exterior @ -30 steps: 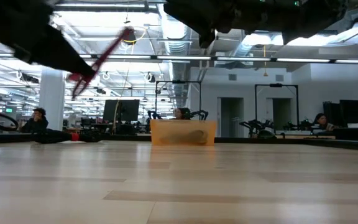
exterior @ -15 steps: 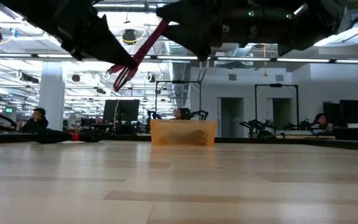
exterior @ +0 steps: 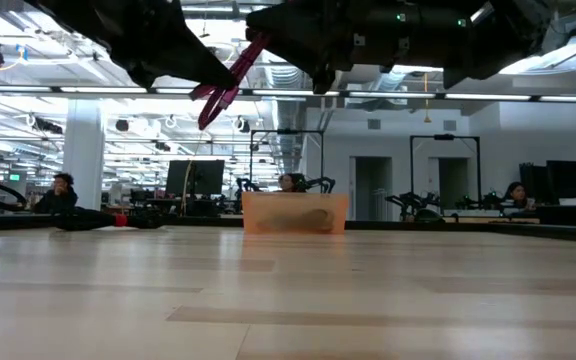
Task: Pick and place USB-C Cables
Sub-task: Put the pink charger cable into the orange bin
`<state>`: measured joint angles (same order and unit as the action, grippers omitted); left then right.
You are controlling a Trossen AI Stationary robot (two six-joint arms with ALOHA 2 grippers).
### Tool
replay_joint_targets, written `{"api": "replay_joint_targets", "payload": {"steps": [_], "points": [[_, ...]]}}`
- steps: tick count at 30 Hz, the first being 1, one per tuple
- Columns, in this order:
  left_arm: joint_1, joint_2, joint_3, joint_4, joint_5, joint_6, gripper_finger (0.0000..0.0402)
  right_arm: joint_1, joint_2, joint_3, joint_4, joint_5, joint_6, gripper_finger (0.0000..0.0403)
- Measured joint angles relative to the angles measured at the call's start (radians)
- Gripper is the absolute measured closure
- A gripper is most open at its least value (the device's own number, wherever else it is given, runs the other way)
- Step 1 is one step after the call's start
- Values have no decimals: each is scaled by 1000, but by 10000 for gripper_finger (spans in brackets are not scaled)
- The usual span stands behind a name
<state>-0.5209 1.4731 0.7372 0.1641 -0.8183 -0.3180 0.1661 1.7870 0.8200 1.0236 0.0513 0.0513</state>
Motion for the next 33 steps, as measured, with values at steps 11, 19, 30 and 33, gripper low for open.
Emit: {"api": "replay_joint_targets", "payload": {"steps": [11, 19, 30, 33], "points": [[1, 0, 0, 14, 49, -4, 363, 0, -2, 0, -39, -5, -34, 376], [5, -5, 0, 14, 50, -30, 304, -15, -2, 0, -155, 90, -50, 387], [118, -97, 0, 4, 193, 94, 254, -32, -1, 126, -541, 309, -33, 386], [149, -114, 0, 11, 211, 159, 254, -27, -38, 136, -645, 351, -37, 383]]}}
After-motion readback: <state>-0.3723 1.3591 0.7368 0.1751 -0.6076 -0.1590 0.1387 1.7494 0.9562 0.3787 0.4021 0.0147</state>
